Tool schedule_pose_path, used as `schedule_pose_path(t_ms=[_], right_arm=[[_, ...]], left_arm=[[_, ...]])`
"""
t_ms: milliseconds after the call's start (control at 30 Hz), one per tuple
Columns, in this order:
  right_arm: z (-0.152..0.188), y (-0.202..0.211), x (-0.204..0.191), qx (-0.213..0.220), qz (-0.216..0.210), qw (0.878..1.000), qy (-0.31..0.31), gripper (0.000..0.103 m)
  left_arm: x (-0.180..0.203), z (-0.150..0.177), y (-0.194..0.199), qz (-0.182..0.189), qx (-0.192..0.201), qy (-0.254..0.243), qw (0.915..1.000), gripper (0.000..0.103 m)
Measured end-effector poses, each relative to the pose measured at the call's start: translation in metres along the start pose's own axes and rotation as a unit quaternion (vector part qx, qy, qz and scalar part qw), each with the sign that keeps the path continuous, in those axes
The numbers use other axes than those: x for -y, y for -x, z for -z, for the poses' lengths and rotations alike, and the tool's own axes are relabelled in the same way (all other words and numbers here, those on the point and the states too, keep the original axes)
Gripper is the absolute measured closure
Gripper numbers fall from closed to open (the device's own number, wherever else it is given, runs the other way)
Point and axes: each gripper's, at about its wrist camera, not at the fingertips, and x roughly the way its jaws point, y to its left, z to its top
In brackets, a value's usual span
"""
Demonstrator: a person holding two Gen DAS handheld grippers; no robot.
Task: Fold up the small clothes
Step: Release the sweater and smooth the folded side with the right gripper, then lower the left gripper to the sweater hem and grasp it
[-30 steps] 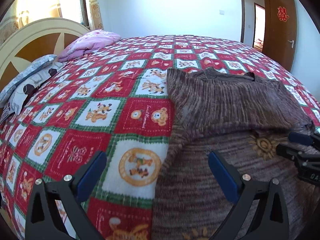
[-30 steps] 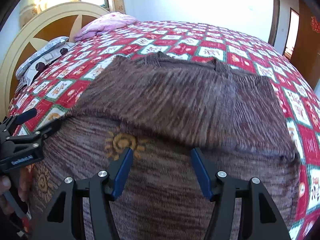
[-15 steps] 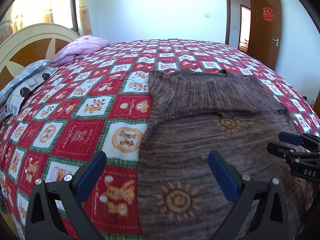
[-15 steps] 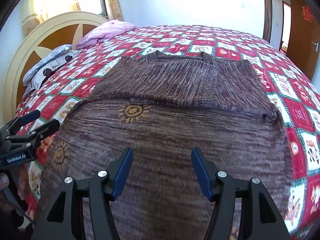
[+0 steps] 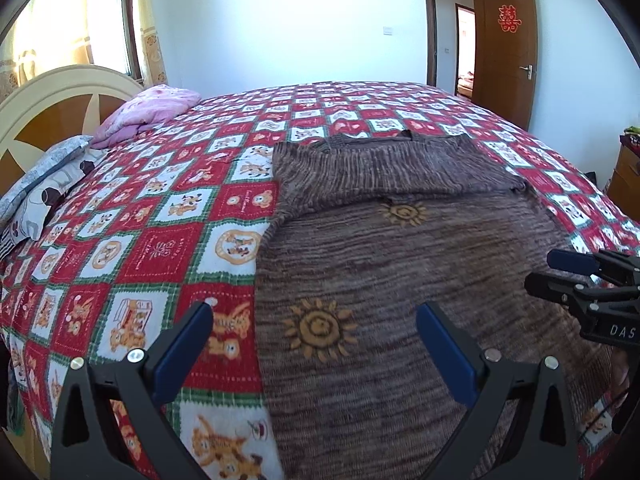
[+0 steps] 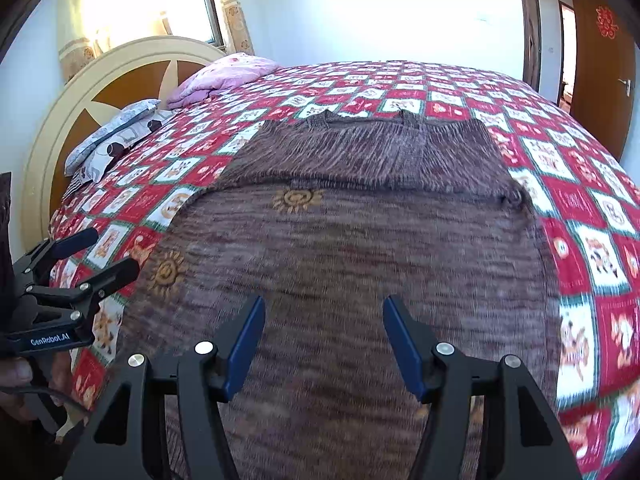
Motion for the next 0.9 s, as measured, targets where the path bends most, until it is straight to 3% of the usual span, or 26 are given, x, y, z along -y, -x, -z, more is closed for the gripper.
schedule_pose_path(t_ms=[500, 900], right_arm=[[0.033, 0.046, 0.01, 0.006, 0.018, 1.0, -0.006, 0.04], [0.08, 0.081, 0.017, 0.012, 0.05, 0.999, -0.009, 0.04]], left_arm=[[-0.002, 0.035, 0.031, 0.015, -0.03, -0.007, 0.9994, 0.0], [-0.016, 0.084, 0.038, 0.055, -0.108, 0.031, 0.9921, 0.002]])
